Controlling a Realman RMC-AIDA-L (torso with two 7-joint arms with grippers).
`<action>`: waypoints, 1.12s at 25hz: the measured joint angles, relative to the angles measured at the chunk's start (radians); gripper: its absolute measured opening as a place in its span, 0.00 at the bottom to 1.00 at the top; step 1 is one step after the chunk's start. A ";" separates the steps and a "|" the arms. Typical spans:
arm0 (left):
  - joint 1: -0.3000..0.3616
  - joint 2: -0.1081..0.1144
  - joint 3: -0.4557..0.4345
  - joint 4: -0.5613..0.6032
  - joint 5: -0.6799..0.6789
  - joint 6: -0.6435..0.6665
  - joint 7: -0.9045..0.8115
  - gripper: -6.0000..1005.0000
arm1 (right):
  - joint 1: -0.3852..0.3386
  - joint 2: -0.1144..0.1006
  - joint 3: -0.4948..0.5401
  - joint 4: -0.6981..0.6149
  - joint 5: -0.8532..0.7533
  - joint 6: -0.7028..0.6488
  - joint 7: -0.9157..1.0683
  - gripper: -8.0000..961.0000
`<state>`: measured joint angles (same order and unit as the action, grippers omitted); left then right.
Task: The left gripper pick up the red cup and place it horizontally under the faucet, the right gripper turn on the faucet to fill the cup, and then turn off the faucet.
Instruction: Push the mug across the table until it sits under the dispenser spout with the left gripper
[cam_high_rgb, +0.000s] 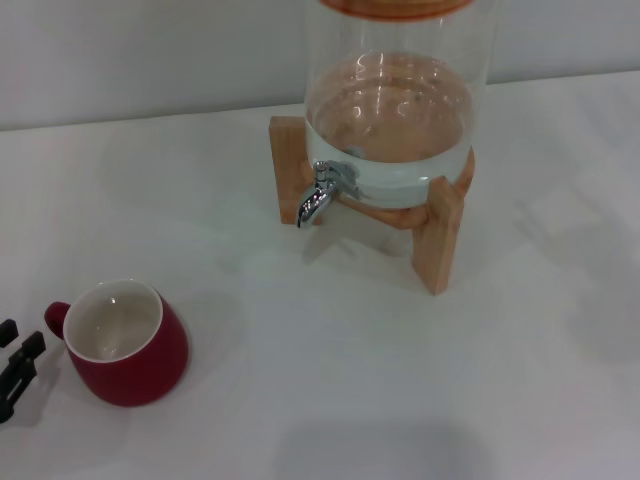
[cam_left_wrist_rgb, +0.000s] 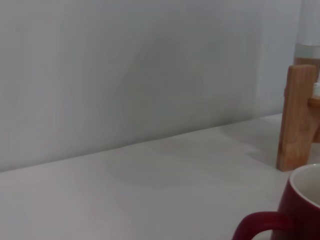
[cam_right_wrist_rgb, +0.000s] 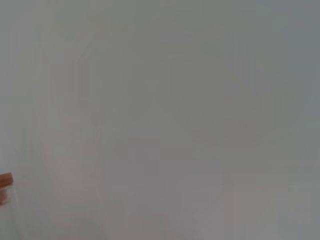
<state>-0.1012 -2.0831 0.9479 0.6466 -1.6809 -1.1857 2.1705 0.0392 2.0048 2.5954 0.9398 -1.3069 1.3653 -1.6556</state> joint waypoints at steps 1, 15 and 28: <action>-0.004 0.000 0.000 -0.001 0.000 0.006 0.000 0.34 | -0.001 0.000 0.000 -0.001 0.000 0.000 0.000 0.75; -0.055 0.001 0.005 -0.030 0.009 0.031 0.001 0.34 | -0.009 0.000 0.003 -0.001 0.002 0.000 -0.003 0.75; -0.068 0.000 0.005 -0.036 0.010 0.031 0.000 0.34 | -0.006 0.002 0.011 -0.001 0.003 0.000 -0.004 0.75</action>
<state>-0.1695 -2.0833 0.9526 0.6104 -1.6705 -1.1547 2.1705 0.0328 2.0064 2.6065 0.9388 -1.3037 1.3652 -1.6597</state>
